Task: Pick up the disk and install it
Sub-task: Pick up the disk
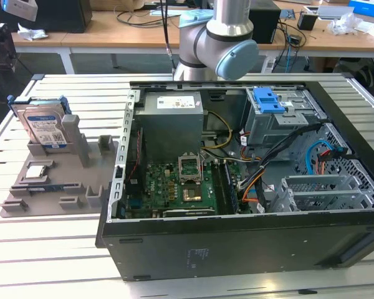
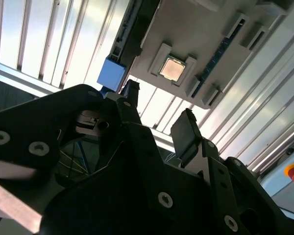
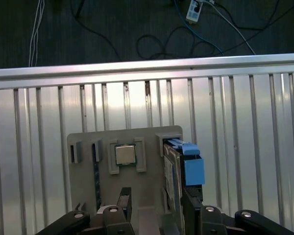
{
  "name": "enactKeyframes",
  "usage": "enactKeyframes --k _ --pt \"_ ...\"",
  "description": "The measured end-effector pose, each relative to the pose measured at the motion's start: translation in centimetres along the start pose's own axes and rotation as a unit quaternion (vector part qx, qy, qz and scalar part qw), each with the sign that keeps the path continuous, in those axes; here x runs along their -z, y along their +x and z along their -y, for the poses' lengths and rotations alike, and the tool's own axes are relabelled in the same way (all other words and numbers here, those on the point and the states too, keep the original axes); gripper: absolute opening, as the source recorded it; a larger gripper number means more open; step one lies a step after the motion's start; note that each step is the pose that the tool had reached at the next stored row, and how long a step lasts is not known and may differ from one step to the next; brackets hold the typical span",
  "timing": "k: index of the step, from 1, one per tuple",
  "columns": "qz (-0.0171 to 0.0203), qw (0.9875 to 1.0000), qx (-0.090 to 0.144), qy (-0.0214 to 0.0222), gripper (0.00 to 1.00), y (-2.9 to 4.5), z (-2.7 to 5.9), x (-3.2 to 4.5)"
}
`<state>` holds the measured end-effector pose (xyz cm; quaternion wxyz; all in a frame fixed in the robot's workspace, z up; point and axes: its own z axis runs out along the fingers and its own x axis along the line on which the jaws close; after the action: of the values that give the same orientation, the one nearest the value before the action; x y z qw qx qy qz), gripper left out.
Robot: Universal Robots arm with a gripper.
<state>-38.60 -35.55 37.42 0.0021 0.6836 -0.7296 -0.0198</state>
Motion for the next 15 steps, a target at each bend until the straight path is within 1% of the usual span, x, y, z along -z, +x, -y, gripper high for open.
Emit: enactKeyframes --k 10,15 --pt "0.0 1.0 0.0 0.0 0.54 -0.28 -0.01 -0.28" --pt "0.0 1.0 0.0 0.0 0.54 -0.37 0.01 -0.67"
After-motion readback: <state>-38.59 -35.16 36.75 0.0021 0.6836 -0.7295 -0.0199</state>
